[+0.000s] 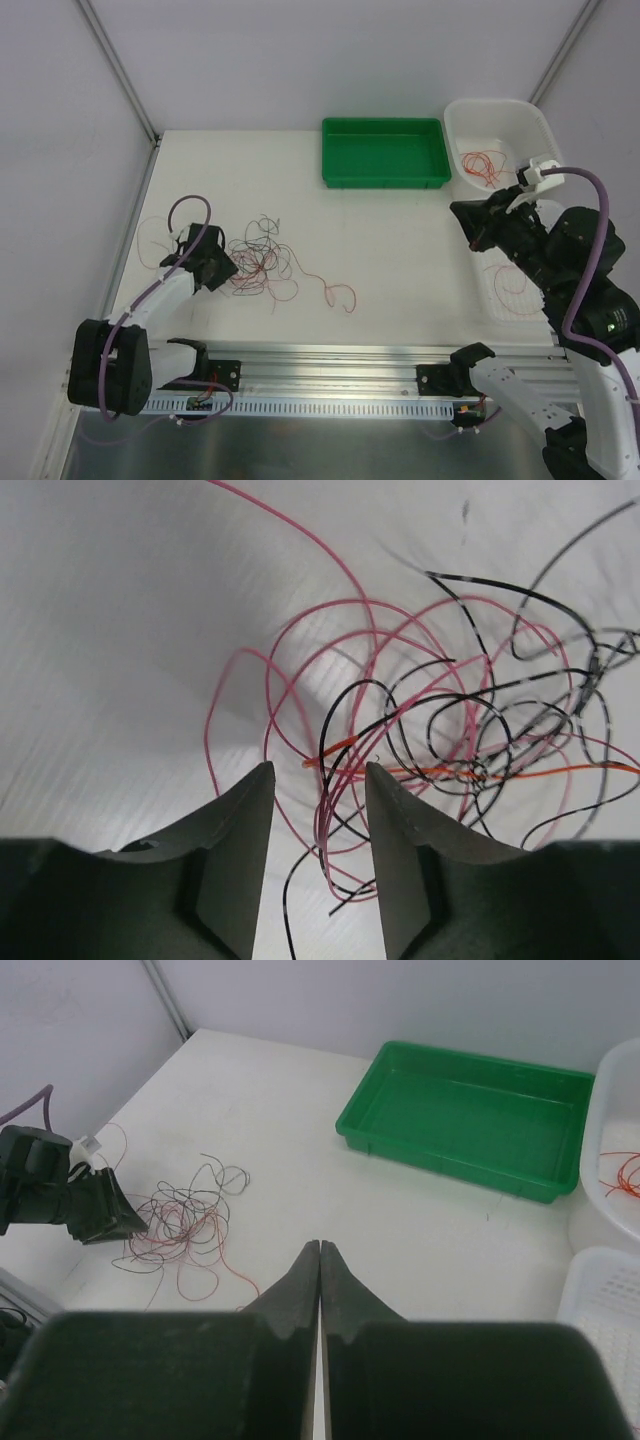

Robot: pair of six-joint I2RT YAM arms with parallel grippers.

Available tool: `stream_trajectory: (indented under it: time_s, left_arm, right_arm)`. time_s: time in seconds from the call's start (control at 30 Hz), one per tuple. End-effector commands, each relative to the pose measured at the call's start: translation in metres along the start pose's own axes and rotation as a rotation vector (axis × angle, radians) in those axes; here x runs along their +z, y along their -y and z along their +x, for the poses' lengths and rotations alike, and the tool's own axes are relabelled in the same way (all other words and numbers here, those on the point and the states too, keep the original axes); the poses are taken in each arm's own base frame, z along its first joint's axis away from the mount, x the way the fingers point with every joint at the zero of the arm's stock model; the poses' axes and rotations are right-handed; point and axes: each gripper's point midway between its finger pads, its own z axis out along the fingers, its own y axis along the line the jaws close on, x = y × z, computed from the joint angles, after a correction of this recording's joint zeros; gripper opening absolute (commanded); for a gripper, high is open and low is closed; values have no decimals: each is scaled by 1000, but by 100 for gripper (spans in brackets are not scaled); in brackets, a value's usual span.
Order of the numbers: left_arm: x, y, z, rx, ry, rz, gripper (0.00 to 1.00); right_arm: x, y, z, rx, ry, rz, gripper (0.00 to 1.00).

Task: Untangle the cables

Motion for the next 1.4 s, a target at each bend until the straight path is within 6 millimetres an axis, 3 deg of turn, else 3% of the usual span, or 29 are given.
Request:
stream_trajectory:
  time_s: [0.0, 0.03, 0.07, 0.1, 0.2, 0.3, 0.47, 0.53, 0.57, 0.6, 0.67, 0.77, 0.8, 1.0, 1.17, 1.37]
  left_arm:
    - [-19, 9, -11, 15, 64, 82, 44]
    - [-30, 16, -16, 20, 94, 134, 52]
    - [-35, 22, -12, 47, 79, 179, 63]
    - [-40, 26, -12, 61, 80, 211, 68]
    - [-57, 39, -7, 108, 69, 323, 88]
    - [-72, 52, 3, 157, 34, 426, 95]
    - [-82, 58, 12, 205, -18, 479, 99]
    - [-79, 54, 13, 202, -23, 457, 99]
    - [-78, 53, 13, 195, -25, 448, 99]
    - [-77, 53, 12, 190, -25, 445, 98]
    - [-74, 52, 10, 173, -21, 423, 97]
    - [-71, 51, 6, 158, -14, 396, 96]
    - [-70, 51, 5, 154, -11, 391, 95]
    - [-67, 47, -3, 129, 21, 349, 92]
    - [-63, 48, -7, 120, 23, 327, 90]
    - [-58, 50, -9, 114, 22, 317, 89]
  right_arm:
    - [28, -3, 25, 28, -99, -34, 1]
    - [34, -7, 32, 39, -112, -60, 1]
    - [45, -10, 52, 60, -166, -86, 1]
    - [51, -19, 58, 88, -184, -140, 1]
    - [74, -30, 98, 125, -306, -213, 14]
    - [90, -39, 131, 95, -380, -246, 45]
    - [126, -74, 186, 77, -536, -341, 60]
    - [140, -92, 196, 70, -537, -383, 64]
    - [152, -97, 213, 90, -582, -381, 65]
    - [163, -106, 211, 97, -555, -401, 67]
    - [181, -118, 236, 116, -601, -403, 67]
    - [206, -139, 245, 162, -588, -435, 68]
    - [219, -146, 260, 175, -605, -446, 69]
    - [257, -174, 299, 231, -635, -473, 68]
    - [273, -182, 314, 256, -643, -475, 63]
    - [280, -190, 326, 262, -668, -503, 50]
